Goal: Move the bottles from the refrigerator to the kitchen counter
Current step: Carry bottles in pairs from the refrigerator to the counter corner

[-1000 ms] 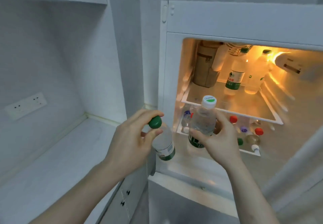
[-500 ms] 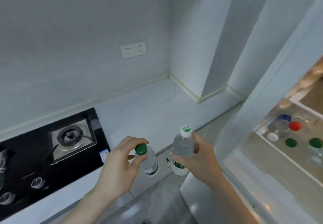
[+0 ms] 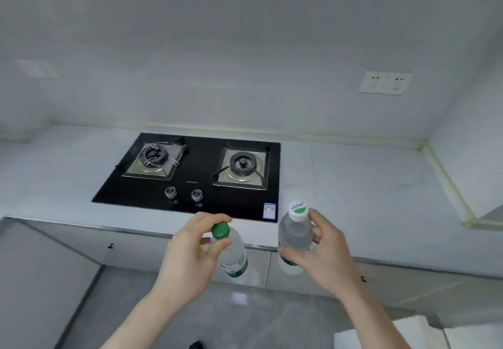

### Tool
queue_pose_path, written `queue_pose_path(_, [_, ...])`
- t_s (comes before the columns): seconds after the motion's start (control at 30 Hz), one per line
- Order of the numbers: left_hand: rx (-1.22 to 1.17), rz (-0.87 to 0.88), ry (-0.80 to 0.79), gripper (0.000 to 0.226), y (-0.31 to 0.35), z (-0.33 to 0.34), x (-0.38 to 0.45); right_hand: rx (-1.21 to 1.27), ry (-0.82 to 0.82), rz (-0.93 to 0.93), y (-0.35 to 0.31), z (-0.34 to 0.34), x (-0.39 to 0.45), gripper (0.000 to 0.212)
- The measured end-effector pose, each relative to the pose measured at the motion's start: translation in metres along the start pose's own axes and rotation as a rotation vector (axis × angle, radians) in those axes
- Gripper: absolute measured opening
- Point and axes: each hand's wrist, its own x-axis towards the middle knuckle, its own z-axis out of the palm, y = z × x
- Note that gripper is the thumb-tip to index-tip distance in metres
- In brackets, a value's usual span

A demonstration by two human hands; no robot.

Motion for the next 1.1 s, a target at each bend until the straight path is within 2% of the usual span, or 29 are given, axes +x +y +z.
queue_pose_path(0.1, [0.032,-0.044,0.095,0.04,-0.02,-0.034,-0.006,-0.01,-0.086,-0.056,-0.023,0.037,0.018,0.067])
queue_pose_path(0.4, [0.063,-0.121,0.354,0.039,-0.088,-0.172,-0.034,-0.054,-0.295,-0.225,-0.102,0.185,0.039,0.063])
queue_pose_path(0.7, [0.102,-0.199,0.473,0.037,-0.167,-0.302,-0.065,-0.065,-0.416,-0.333,-0.177,0.337,0.047,0.062])
queue_pose_path(1.1, [0.128,-0.328,0.655,0.038,-0.241,-0.41,-0.075,-0.04,-0.615,-0.403,-0.248,0.476,0.096,0.05])
